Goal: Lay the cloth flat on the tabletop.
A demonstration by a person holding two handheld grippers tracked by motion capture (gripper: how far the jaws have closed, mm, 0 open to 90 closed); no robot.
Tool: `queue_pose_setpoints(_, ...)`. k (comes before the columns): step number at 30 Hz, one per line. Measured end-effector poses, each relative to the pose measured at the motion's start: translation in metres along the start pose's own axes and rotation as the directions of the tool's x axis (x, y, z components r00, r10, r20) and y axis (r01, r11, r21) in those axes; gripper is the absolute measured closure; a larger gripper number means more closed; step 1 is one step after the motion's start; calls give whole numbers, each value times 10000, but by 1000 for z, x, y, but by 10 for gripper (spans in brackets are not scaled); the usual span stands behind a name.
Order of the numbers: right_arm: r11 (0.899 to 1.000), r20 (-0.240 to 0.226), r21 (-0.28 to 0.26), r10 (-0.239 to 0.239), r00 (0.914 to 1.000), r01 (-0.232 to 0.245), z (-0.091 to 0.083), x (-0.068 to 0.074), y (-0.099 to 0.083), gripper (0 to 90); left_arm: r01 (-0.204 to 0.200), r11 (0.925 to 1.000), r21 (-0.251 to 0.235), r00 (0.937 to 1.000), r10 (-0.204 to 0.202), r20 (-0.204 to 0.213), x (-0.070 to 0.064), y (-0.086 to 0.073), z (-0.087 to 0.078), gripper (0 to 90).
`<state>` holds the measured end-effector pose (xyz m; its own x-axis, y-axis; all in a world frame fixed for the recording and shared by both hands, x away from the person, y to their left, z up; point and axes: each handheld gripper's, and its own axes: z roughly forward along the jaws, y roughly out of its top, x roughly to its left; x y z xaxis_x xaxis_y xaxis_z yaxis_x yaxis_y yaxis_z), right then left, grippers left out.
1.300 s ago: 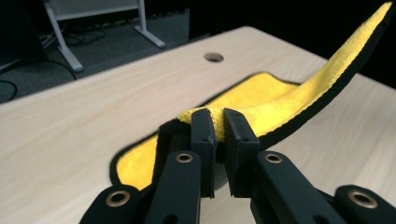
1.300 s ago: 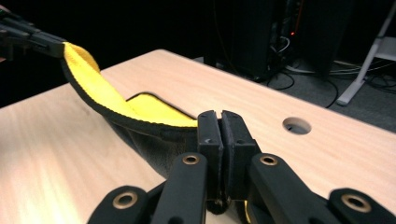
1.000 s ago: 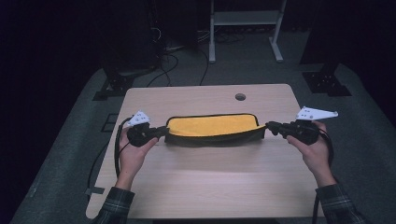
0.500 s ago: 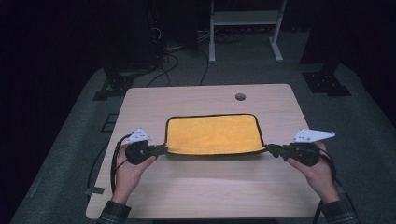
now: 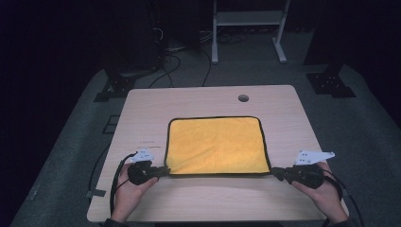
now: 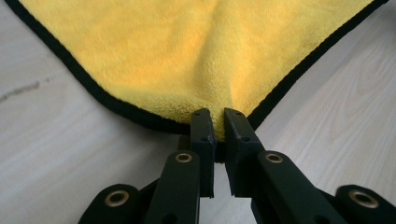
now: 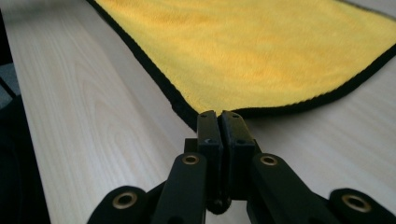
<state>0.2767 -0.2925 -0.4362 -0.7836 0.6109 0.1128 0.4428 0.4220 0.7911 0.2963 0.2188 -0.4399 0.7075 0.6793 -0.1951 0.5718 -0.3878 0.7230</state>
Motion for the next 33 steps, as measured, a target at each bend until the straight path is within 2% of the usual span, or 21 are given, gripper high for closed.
queue_pose_setpoints(11,9963,-232,858,29,9997,-9,6,12,-21,865,262,9951,951,9995,-278,156,-11,-23,5,828)
queue_pose_setpoints(22,9908,-495,1352,-36,9988,103,6,27,-35,861,286,9927,1175,9995,-300,110,-22,-39,-1,794)
queue_pose_setpoints(24,9913,-474,1309,-62,9989,123,6,27,-35,839,204,9929,1172,9998,-197,-74,-22,-38,-4,760)
queue_pose_setpoints(27,9947,-355,1025,-34,9994,70,5,25,-33,705,232,9945,1024,9985,-180,-509,-19,-39,-11,696)
queue_pose_setpoints(30,9975,-163,710,62,9998,-50,2,21,-32,612,401,9947,949,9934,-295,-1110,-11,-44,-20,640)
queue_pose_setpoints(33,9994,51,349,81,10000,-83,1,17,-30,531,559,9954,780,9890,-445,-1411,-4,-48,-27,595)
